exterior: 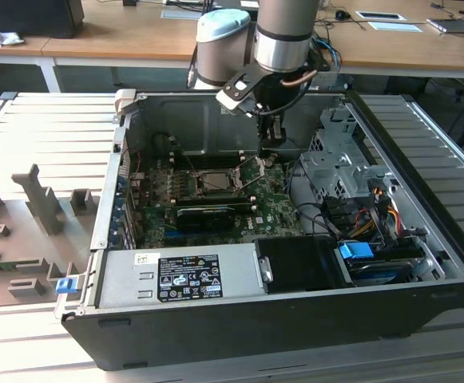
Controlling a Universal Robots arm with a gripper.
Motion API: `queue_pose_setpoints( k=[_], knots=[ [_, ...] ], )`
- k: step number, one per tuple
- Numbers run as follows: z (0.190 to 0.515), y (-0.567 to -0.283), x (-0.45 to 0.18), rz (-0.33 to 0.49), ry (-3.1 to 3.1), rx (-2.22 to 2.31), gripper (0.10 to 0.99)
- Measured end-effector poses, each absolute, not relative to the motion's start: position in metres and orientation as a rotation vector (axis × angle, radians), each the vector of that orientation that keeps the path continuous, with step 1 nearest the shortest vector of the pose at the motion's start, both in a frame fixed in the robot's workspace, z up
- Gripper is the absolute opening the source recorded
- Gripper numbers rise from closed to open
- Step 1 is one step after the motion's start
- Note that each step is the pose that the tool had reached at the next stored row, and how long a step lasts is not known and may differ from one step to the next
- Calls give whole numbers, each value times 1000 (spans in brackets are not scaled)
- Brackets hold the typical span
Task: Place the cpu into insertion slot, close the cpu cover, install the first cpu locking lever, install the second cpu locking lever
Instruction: 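Close the cpu cover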
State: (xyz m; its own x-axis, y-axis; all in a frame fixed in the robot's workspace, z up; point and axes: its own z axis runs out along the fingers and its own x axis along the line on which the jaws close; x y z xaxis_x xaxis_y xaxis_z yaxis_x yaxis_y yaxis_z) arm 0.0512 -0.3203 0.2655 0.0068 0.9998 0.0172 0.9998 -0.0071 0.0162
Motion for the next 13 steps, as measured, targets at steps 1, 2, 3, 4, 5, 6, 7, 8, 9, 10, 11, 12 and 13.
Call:
queue_pose_setpoints(
  k=[1,2,3,4,5,6,7,8,9,10,11,12,13],
  knots=[
    [261,-320,55,-35,-2212,-2228,106],
    [259,-320,58,-34,-2212,-2227,106],
    [259,-320,60,-34,-2212,-2227,106],
    [258,-320,61,-34,-2215,-2225,106],
    [258,-320,61,-34,-2224,-2216,106],
    [257,-320,62,-34,-2237,-2202,106],
    [256,-320,63,-34,-2254,-2185,106],
    [256,-320,65,-34,-2259,-2179,106],
    [256,-320,67,-34,-2261,-2176,106],
    [254,-319,69,-33,-2261,-2175,106],
    [252,-319,72,-32,-2261,-2174,106],
    [251,-319,72,-31,-2261,-2173,106],
    [249,-319,73,-30,-2261,-2172,106]
  ],
)
